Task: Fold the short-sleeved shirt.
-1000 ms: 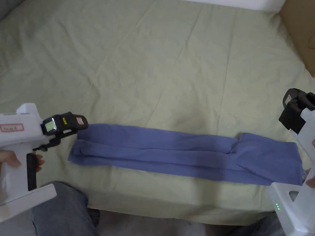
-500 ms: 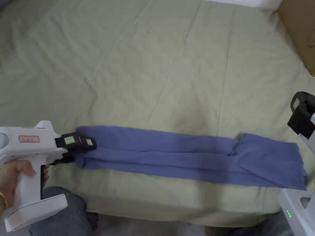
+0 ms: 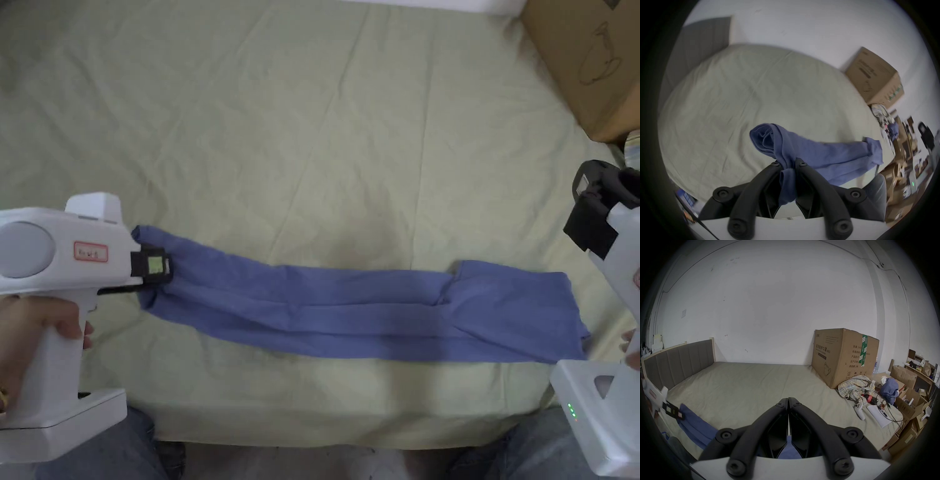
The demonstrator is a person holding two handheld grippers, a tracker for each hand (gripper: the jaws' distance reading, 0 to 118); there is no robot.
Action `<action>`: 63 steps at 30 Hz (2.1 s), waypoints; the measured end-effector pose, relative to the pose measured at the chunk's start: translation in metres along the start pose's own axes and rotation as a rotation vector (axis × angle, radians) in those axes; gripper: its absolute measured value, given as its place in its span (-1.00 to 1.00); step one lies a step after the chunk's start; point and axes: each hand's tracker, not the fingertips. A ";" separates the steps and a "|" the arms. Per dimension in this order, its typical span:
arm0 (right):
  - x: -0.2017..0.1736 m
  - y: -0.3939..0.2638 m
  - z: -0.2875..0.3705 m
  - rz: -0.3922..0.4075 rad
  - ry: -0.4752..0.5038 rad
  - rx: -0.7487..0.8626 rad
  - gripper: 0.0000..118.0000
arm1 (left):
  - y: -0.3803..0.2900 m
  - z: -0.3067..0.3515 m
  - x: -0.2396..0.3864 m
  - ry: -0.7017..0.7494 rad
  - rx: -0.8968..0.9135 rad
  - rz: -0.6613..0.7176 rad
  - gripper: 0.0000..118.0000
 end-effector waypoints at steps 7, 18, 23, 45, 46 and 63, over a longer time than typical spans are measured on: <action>0.014 0.000 0.011 -0.017 -0.002 0.038 -1.00 | 0.021 0.025 0.101 -0.190 0.065 -0.170 -0.82; 0.075 -0.013 0.040 -0.083 -0.124 0.059 -1.00 | -0.011 -0.104 0.236 -0.272 -0.181 -0.248 -0.82; 0.103 -0.022 0.053 -0.111 -0.192 0.047 -1.00 | -0.048 -0.168 0.273 -0.216 -0.288 -0.278 -0.71; 0.078 -0.018 0.060 -0.125 -0.136 0.037 -1.00 | -0.040 -0.099 0.238 -0.039 0.132 -0.305 -0.98; 0.077 -0.018 0.060 -0.124 -0.129 0.038 -1.00 | -0.052 -0.107 0.242 -0.043 0.096 -0.298 -0.99; 0.120 -0.030 0.072 -0.114 -0.188 0.011 -1.00 | -0.120 -0.143 0.328 -0.181 -0.029 -0.554 -1.00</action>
